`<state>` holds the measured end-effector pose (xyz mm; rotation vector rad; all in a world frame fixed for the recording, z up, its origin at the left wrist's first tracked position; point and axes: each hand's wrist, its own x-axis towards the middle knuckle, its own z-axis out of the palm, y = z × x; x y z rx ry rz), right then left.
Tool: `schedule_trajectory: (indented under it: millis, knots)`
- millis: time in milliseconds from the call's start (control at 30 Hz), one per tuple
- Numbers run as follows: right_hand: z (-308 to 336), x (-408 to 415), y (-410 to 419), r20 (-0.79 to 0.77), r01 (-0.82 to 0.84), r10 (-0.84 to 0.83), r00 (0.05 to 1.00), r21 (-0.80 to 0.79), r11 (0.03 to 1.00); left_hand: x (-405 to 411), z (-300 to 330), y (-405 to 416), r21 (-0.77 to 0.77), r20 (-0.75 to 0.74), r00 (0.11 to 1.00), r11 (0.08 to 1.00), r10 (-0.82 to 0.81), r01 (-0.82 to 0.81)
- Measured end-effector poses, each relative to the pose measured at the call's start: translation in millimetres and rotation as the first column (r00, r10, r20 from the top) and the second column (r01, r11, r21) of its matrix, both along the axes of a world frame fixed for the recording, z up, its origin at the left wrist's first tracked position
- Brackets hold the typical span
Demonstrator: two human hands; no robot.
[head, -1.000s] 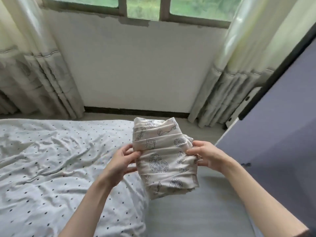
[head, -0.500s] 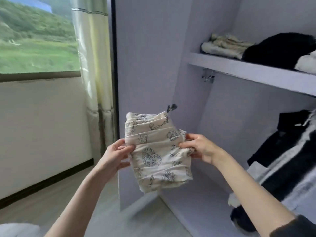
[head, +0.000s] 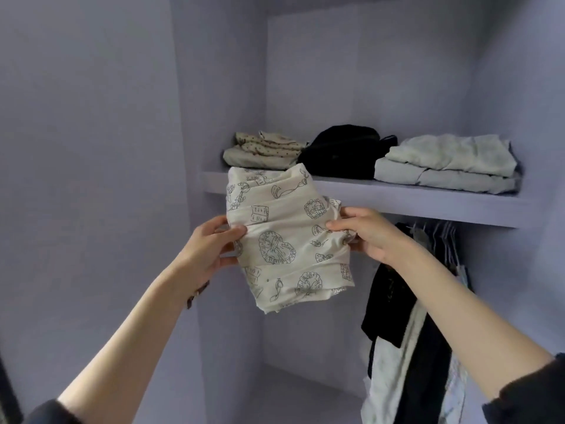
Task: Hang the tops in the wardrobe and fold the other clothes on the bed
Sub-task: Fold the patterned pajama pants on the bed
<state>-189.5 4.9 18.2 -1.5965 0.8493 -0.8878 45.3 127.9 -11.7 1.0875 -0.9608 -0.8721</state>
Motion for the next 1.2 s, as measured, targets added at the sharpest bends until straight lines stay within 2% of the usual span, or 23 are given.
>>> schedule_trajectory:
  millis: [300, 500, 633, 800, 833, 900, 933, 967, 1033, 1067, 1100, 1167, 1200]
  knots:
    - [108.1, -10.4, -93.5, 0.112, 0.201, -0.188, 0.976, -0.127, 0.971, 7.0, 114.6, -153.0, -0.12, 0.138, 0.977, 0.976, -0.163, 0.18]
    - [175.1, -16.5, -175.0, 0.108, 0.311, -0.299, 0.948, -0.122, 0.942, -0.3, 181.1, -264.4, -0.191, 0.173, 0.977, 0.969, -0.127, 0.16]
    - [210.6, -18.4, -231.7, 0.081, 0.315, -0.31, 0.947, -0.059, 0.947, -3.9, 218.2, -336.0, -0.186, 0.206, 0.973, 0.972, -0.105, 0.144]
    - [222.2, -12.8, -297.7, 0.019, 0.382, -0.382, 0.924, -0.036, 0.923, -3.4, 229.0, -412.8, -0.083, 0.316, 0.943, 0.988, -0.1, 0.132]
    - [214.4, -9.8, -306.8, -0.04, 0.426, -0.429, 0.902, -0.063, 0.902, -3.8, 221.7, -424.2, -0.021, 0.404, 0.911, 0.995, -0.083, 0.1]
    - [198.9, -7.8, -323.5, -0.171, 0.506, -0.53, 0.831, -0.163, 0.847, -4.3, 207.2, -438.7, 0.13, 0.662, 0.743, 0.991, -0.097, 0.013]
    - [195.6, -7.7, -327.8, -0.216, 0.523, -0.562, 0.798, -0.215, 0.825, -4.7, 203.6, -442.7, 0.168, 0.742, 0.663, 0.985, -0.105, -0.033]
    - [196.1, -8.9, -330.4, -0.249, 0.519, -0.583, 0.773, -0.279, 0.808, -4.7, 204.2, -446.1, 0.163, 0.782, 0.616, 0.985, -0.09, -0.062]
    - [207.7, -12.8, -334.9, -0.297, 0.461, -0.648, 0.702, -0.504, 0.73, -6.8, 216.8, -452.0, 0.05, 0.811, 0.585, 0.997, -0.006, -0.059]
    - [215.5, -12.0, -334.1, -0.268, 0.42, -0.679, 0.683, -0.617, 0.666, -11.2, 225.5, -451.1, -0.03, 0.827, 0.561, 0.999, 0.046, -0.038]
    - [221.3, -8.3, -329.2, -0.224, 0.378, -0.673, 0.705, -0.685, 0.623, -17.9, 233.3, -448.9, -0.09, 0.84, 0.538, 0.996, 0.073, 0.005]
    - [219.6, 2.6, -321.8, -0.258, 0.242, -0.587, 0.768, -0.731, 0.638, -33.6, 235.8, -446.0, -0.079, 0.906, 0.424, 0.988, 0.016, 0.13]
    - [213.1, 8.2, -322.7, -0.366, 0.154, -0.548, 0.752, -0.711, 0.686, -41.0, 228.7, -447.7, -0.005, 0.934, 0.352, 0.982, -0.062, 0.187]
